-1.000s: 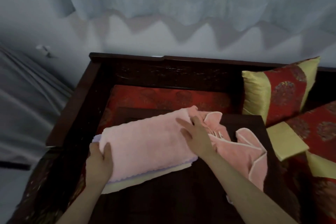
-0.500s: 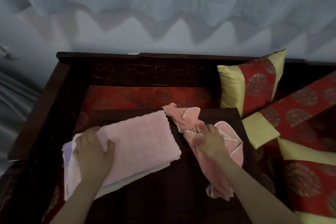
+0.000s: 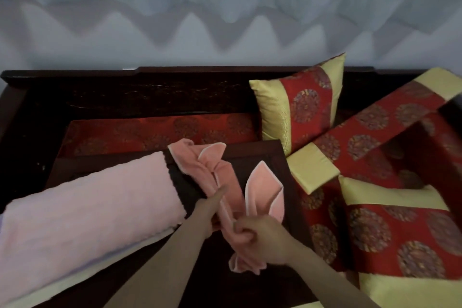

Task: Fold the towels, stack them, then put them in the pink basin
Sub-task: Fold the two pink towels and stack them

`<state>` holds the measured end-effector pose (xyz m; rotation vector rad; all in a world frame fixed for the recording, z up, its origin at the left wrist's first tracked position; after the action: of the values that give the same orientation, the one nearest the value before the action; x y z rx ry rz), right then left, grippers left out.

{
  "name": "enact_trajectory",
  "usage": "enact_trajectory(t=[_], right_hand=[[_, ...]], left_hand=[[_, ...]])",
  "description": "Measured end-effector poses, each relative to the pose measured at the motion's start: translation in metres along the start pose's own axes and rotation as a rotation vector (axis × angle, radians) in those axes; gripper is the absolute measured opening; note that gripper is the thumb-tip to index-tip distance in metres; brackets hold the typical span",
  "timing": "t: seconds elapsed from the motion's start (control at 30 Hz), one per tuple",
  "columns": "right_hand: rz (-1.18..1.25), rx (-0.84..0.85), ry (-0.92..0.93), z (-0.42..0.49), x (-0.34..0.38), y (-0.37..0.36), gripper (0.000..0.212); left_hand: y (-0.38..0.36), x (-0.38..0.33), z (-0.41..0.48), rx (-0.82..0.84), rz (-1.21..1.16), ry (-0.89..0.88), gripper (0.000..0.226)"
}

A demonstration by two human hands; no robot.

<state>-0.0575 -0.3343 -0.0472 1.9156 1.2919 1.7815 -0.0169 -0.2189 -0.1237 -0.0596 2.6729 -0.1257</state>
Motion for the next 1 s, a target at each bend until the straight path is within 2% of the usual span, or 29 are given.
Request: enact_trajectory(t=[0.07,0.13,0.17,0.27,0.33,0.4,0.47,0.5,0.57,0.7,0.77,0.87,0.93,1.0], right_hand=[[-0.046,0.218,0.072,-0.019,0.004,-0.023,0.018],[-0.074,0.316,0.045,-0.027,-0.008,-0.027,0.028],[-0.114,0.278,0.001,-0.023,-0.017,-0.021,0.03],[-0.175,-0.046,-0.16,0.001,-0.04,0.014,0.039],[-0.077,-0.158,-0.251,0.022,-0.054,0.015,0.029],[-0.008,-0.18,-0.301,0.045,-0.06,0.002,0.014],[0.001,-0.188,-0.355,0.059,-0.062,-0.015,0.016],[-0.036,-0.185,-0.39,0.062,-0.064,-0.021,0.022],[-0.155,-0.176,-0.441,0.066,-0.066,-0.029,0.034],[-0.291,-0.204,-0.476,0.069,-0.067,-0.017,0.019],[-0.086,-0.262,-0.528,0.065,-0.076,-0.001,0.017],[0.497,-0.356,-0.594,0.052,-0.084,0.03,0.015],[0.937,-0.339,-0.631,0.04,-0.078,0.045,0.016],[1.144,-0.28,-0.63,0.027,-0.064,0.068,0.008]], left_hand=[[0.015,0.002,0.012,-0.141,0.056,-0.052,0.06],[0.029,0.009,0.018,-0.23,0.06,-0.095,0.057],[0.036,0.015,0.019,-0.257,0.044,-0.102,0.057],[0.057,0.038,0.029,-0.314,-0.007,-0.158,0.04],[0.067,0.05,0.028,-0.335,-0.068,-0.156,0.043],[0.072,0.056,0.021,-0.352,-0.108,-0.145,0.051],[0.079,0.068,0.025,-0.358,-0.112,-0.124,0.036],[0.082,0.071,0.028,-0.364,-0.11,-0.123,0.032],[0.083,0.07,0.019,-0.371,-0.107,-0.105,0.039],[0.057,0.048,-0.014,-0.241,-0.133,-0.08,0.03],[0.049,0.034,-0.018,-0.188,-0.145,-0.108,0.027],[0.033,-0.001,-0.034,-0.055,-0.133,-0.168,0.027],[0.016,-0.031,-0.05,0.105,-0.146,-0.209,0.025],[0.011,-0.063,-0.059,0.139,-0.153,-0.261,0.024]])
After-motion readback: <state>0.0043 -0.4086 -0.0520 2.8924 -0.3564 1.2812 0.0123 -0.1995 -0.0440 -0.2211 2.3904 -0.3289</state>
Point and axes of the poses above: each hand's wrist, its own z-axis towards the middle knuckle, its own y-axis out of the back of the hand, x = y × z, the point moved 9 cm from there along z, towards the middle knuckle, and after that the axes turned 1 degree about y, right-handed, at the moved point
